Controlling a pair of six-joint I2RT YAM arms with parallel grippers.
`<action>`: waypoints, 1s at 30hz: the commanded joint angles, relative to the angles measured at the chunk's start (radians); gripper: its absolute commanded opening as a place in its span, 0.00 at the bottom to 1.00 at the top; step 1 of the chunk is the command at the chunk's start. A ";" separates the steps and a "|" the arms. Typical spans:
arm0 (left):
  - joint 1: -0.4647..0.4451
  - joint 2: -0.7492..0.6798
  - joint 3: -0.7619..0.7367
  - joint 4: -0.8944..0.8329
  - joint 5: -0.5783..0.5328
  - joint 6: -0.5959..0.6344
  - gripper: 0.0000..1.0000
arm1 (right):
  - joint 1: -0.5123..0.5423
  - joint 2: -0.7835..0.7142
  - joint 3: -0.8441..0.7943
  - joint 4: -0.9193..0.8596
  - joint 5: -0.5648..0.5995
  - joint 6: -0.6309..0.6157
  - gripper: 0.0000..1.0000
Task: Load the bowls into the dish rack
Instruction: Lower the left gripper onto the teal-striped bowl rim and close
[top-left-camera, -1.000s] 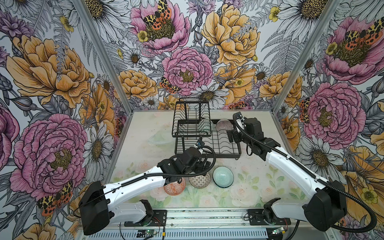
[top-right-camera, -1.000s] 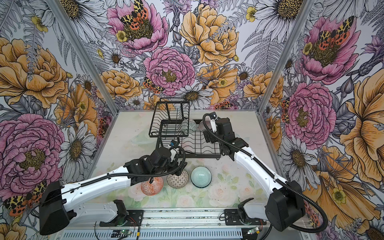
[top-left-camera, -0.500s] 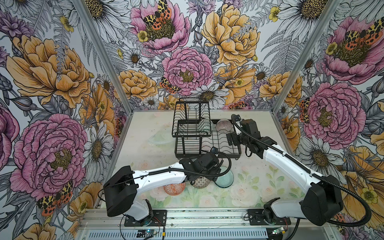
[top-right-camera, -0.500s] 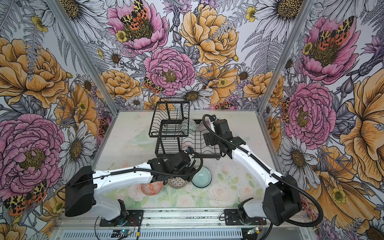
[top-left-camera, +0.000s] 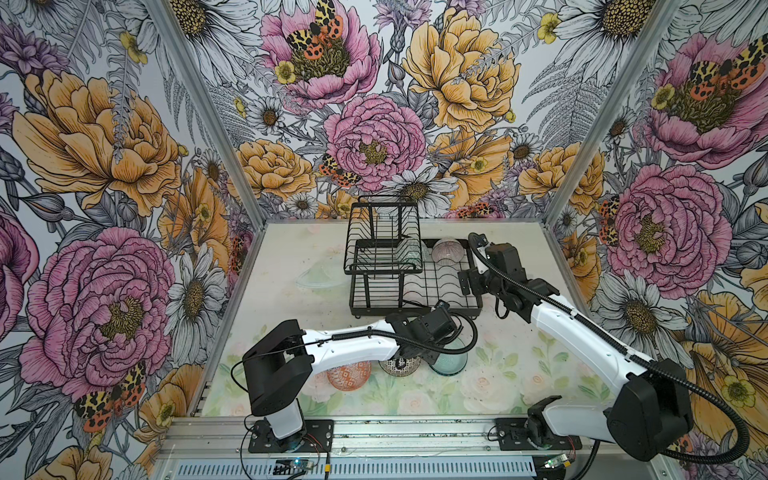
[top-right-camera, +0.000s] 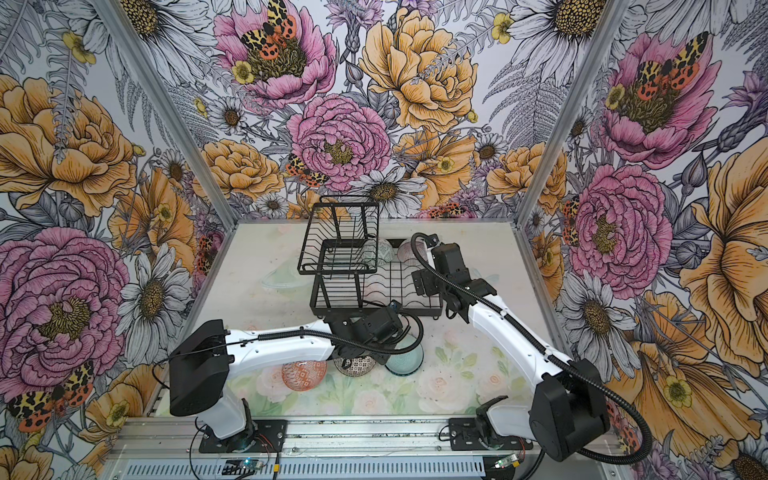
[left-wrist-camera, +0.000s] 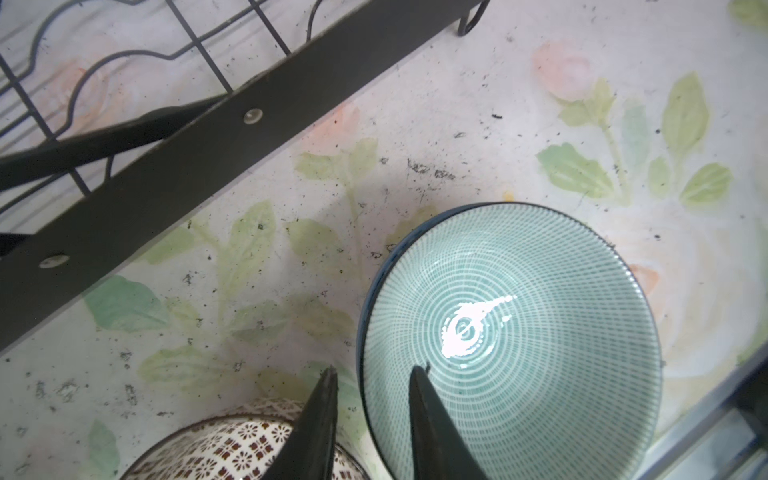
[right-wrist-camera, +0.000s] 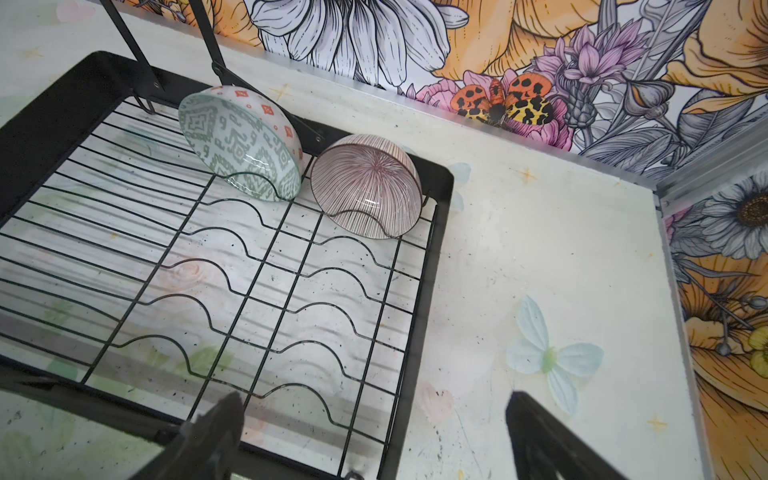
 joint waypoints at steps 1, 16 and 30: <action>-0.010 0.022 0.040 -0.044 -0.046 -0.005 0.25 | -0.009 -0.032 -0.007 0.002 -0.002 0.008 0.99; -0.013 0.033 0.075 -0.083 -0.070 0.011 0.00 | -0.024 -0.028 -0.014 0.004 -0.015 0.007 1.00; -0.050 0.072 0.161 -0.202 -0.206 0.029 0.00 | -0.030 -0.020 -0.012 0.003 -0.022 0.006 0.99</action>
